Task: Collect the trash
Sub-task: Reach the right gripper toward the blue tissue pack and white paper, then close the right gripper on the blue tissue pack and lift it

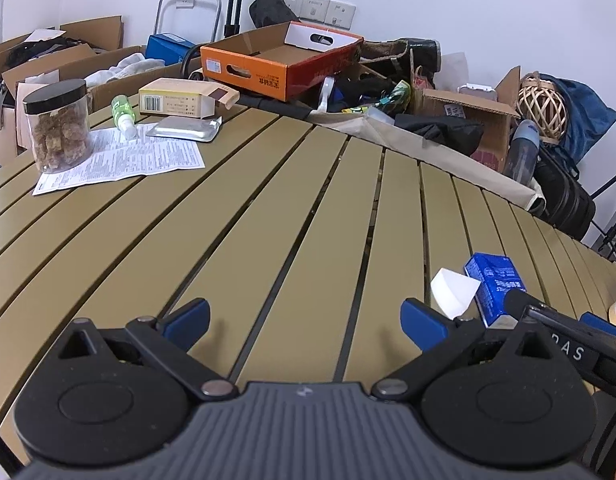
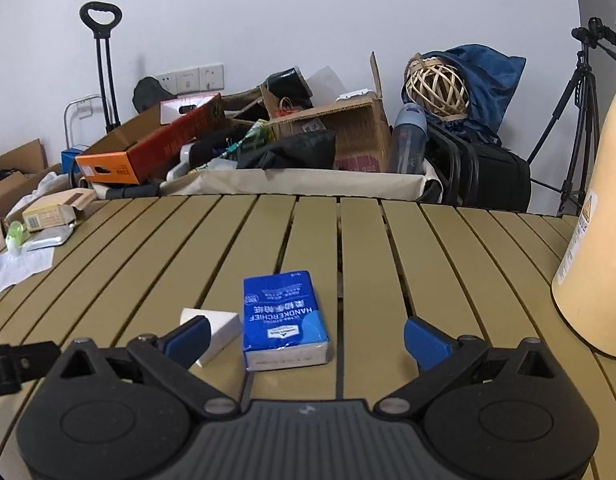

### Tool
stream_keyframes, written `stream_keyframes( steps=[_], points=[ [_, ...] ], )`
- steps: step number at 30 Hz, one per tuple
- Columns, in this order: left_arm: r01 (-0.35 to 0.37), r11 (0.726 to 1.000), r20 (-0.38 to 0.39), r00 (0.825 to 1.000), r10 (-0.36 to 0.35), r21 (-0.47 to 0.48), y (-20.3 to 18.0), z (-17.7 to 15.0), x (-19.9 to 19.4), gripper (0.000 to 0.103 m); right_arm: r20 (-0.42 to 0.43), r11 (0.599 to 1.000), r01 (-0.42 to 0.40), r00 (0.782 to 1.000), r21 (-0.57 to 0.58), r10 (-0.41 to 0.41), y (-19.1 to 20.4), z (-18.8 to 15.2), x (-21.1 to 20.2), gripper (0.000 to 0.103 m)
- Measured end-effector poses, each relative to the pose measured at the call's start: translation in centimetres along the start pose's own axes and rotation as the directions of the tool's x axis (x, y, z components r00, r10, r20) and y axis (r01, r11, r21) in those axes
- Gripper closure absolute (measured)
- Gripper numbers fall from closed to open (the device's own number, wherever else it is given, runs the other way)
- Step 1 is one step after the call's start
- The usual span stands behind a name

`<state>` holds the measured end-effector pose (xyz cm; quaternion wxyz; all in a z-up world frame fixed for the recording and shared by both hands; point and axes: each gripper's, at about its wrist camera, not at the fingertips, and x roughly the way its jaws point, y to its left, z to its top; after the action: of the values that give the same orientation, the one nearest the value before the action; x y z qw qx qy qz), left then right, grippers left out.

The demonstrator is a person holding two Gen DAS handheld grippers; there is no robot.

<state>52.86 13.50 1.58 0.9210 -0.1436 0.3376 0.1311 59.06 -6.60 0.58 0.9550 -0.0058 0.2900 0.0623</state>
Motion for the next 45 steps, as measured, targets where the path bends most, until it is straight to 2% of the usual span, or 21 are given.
stream_keyframes(
  steps=[13, 16, 19, 24, 27, 35, 41, 45],
  points=[
    [0.000, 1.000, -0.017, 1.000, -0.001, -0.025, 0.7, -0.1, 0.2, 0.000, -0.045, 1.000, -0.006, 0.999, -0.015, 0.005, -0.1, -0.9, 2.0, 0.003],
    [0.002, 1.000, -0.014, 1.000, -0.002, -0.029, 0.9, 0.0, 0.1, 0.000, -0.048, 1.000, -0.007, 0.999, -0.023, 0.006, 0.2, -1.0, 2.1, 0.006],
    [0.005, 0.999, -0.018, 1.000, -0.006, -0.036, 1.1, 0.1, 0.2, 0.000, -0.054, 0.999, 0.017, 0.998, -0.049, -0.019, 0.7, -1.2, 2.6, 0.007],
    [0.009, 0.999, -0.018, 1.000, -0.009, -0.039, 1.4, 0.2, 0.2, 0.000, -0.041, 0.995, 0.033, 0.998, -0.097, -0.038, 1.6, -1.3, 2.8, 0.016],
    [0.017, 0.999, -0.019, 1.000, -0.018, -0.048, 1.6, 0.3, 0.1, 0.000, -0.043, 0.997, 0.023, 0.999, -0.068, -0.026, 1.3, -1.1, 2.9, 0.023],
    [0.037, 0.997, -0.016, 0.999, -0.038, -0.060, 2.0, 0.5, -0.3, 0.000, -0.048, 1.000, -0.021, 0.999, -0.001, 0.020, 0.2, -1.0, 3.2, 0.029],
    [0.040, 0.996, -0.019, 0.999, -0.041, -0.077, 2.4, 0.6, -0.4, 0.000, -0.072, 0.999, -0.037, 0.997, 0.007, 0.037, 0.3, -0.9, 3.7, 0.047],
    [0.042, 0.996, -0.019, 0.999, -0.044, -0.079, 2.5, 0.6, -0.4, 0.000, -0.072, 1.000, -0.031, 0.997, -0.005, 0.030, 0.5, -1.0, 3.7, 0.048]
  ],
)
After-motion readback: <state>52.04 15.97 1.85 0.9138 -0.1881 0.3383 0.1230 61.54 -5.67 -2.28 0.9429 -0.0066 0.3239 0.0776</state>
